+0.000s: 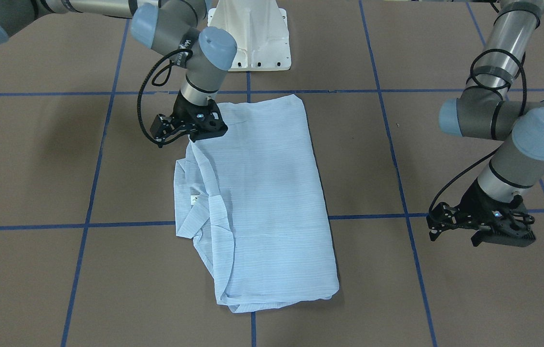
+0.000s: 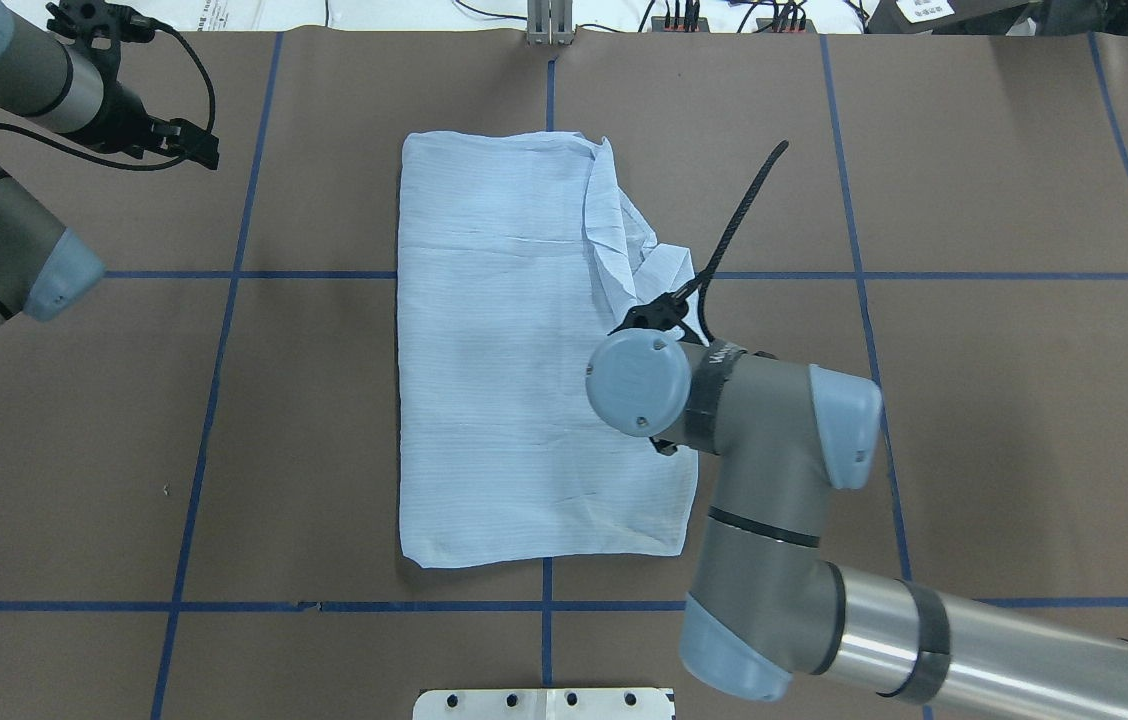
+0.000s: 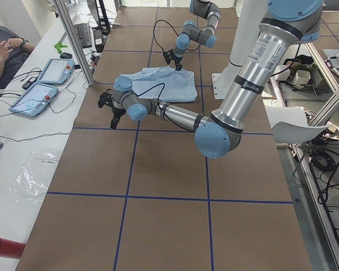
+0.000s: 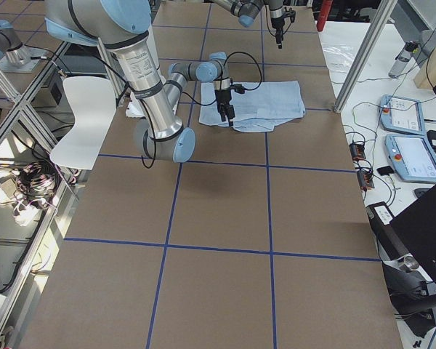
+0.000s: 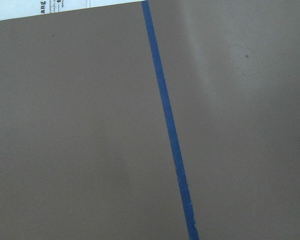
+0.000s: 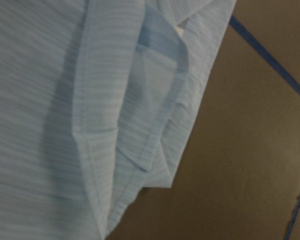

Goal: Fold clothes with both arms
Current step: 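Move the right gripper back to the shirt's side edge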

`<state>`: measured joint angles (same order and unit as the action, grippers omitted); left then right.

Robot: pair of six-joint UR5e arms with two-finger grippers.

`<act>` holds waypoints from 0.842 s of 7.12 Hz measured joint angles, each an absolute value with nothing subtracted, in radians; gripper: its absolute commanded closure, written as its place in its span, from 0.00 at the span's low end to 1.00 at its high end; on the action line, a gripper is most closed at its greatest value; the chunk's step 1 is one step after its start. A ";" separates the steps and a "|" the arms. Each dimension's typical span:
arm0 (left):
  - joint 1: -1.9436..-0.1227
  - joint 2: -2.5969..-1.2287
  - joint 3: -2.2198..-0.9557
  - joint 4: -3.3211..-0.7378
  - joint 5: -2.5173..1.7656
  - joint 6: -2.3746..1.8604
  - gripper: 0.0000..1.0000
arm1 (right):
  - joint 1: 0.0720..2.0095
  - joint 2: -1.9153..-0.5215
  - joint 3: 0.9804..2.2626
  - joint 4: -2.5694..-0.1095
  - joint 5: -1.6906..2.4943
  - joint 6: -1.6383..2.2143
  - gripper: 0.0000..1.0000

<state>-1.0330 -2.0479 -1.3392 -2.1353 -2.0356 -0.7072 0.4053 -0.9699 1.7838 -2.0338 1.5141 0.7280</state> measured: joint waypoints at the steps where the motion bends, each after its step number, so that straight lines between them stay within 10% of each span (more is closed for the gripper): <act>1: -1.033 -2.048 -1.340 -2.135 -2.036 -0.707 0.00 | 0.418 -1.028 1.842 -2.043 1.514 0.703 0.00; 6: -1.008 -1.987 -1.459 -2.133 -2.098 -0.725 0.00 | 0.510 -1.069 1.886 -1.782 1.706 0.893 0.00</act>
<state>-1.0079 -1.9868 -1.4589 -2.1326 -2.0985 -0.7252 0.5096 -1.0690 1.8859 -1.7818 1.7064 0.8934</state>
